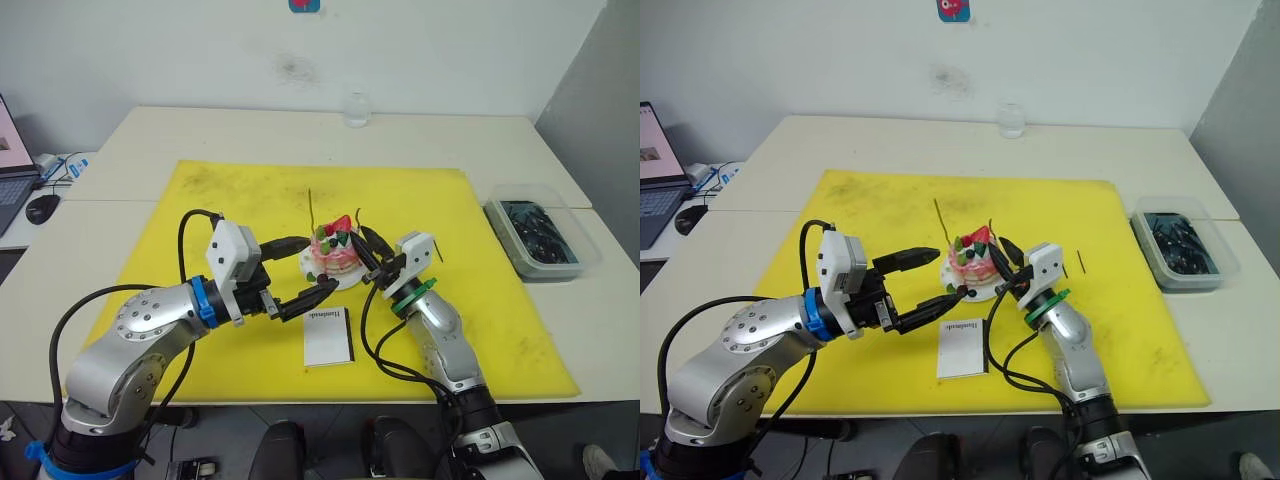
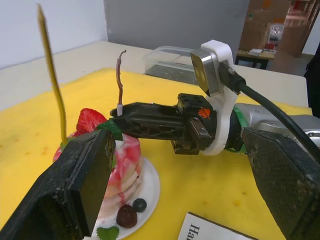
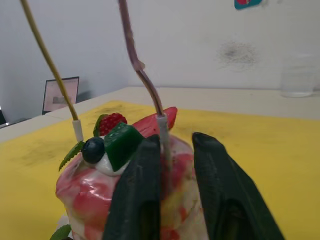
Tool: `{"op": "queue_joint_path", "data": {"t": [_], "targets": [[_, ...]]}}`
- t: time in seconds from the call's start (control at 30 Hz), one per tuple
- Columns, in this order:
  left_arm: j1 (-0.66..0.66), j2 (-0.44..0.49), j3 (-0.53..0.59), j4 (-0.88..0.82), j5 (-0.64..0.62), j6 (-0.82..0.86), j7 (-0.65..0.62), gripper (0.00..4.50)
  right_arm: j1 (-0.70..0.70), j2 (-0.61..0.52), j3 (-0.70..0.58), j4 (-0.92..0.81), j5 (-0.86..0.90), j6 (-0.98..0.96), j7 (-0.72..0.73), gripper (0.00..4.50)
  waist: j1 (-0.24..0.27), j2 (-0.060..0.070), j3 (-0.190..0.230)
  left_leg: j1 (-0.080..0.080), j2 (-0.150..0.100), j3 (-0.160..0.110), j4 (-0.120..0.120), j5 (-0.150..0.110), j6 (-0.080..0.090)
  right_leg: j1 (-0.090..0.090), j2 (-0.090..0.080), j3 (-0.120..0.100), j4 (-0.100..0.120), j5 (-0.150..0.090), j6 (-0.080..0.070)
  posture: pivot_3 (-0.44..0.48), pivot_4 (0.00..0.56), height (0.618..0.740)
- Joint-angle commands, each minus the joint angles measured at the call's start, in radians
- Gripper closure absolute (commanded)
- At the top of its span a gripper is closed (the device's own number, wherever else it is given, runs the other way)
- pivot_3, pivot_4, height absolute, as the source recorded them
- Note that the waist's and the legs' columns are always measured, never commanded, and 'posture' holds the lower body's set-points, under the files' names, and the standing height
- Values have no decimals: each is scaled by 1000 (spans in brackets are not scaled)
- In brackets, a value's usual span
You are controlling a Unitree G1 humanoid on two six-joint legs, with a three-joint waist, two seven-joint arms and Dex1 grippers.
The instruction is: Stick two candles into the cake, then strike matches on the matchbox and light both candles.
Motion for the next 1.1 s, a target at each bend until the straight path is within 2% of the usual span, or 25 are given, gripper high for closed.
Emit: {"op": "queue_joint_path", "data": {"t": [0.03,0.07,0.3,0.4,0.5,0.6,0.7,0.8,0.9,1.0,1.1], "targets": [[-1,-4,-8,-9,20,-43,-14,0,13,-25,-10,-109,17,42,3,2080,0,0,0,0,0,0,0,0,0,0,0,0,0,0,0,0,150,740],[-3,-6,-11,-4,24,-47,-16,0,16,-31,-11,-131,23,56,5,1739,0,0,0,0,0,0,0,0,0,0,0,0,0,0,0,0,150,740],[-17,-22,-31,49,64,-86,-26,0,23,-116,-34,-251,43,137,21,1739,0,0,0,0,-1,0,0,0,0,0,0,0,0,0,0,0,150,740],[-12,20,14,72,49,-48,-33,0,54,-194,-36,-345,52,212,53,1739,1,0,0,-1,-1,0,0,0,0,0,-1,0,0,0,0,0,150,740],[3,99,101,114,-55,101,-40,0,106,-291,-63,-461,79,300,87,1739,1,0,0,-1,0,0,-1,0,0,0,-1,-1,-1,-1,0,0,150,740],[35,199,200,162,-258,357,-55,0,157,-406,-105,-561,120,387,135,1739,-2,0,0,-1,0,0,-2,0,0,-1,-1,-1,-1,-1,-1,0,150,740],[67,264,263,190,-463,559,-60,0,193,-524,-124,-636,184,528,192,2301,-2,0,1,0,0,0,-2,0,0,-1,-1,-1,-1,-1,-1,0,150,740],[80,278,269,216,-575,677,-26,0,213,-648,-91,-685,176,661,236,3350,0,0,1,0,-1,0,-1,0,0,-1,-3,-2,-1,-1,-1,0,150,740],[72,260,244,246,-673,775,61,0,198,-696,-60,-717,186,729,255,4481,1,0,1,0,-1,0,-1,0,0,0,-3,-2,-1,-3,-4,0,150,740],[35,209,212,288,-765,811,176,0,174,-698,-29,-747,209,792,264,4481,2,0,1,0,-1,-1,-1,0,0,0,-3,-2,-1,-2,-2,0,150,740],[-9,150,173,336,-801,824,301,0,160,-706,9,-764,215,829,284,4481,3,-1,1,0,-1,-1,-1,0,0,0,-3,-2,-1,-1,0,0,150,740]]}}
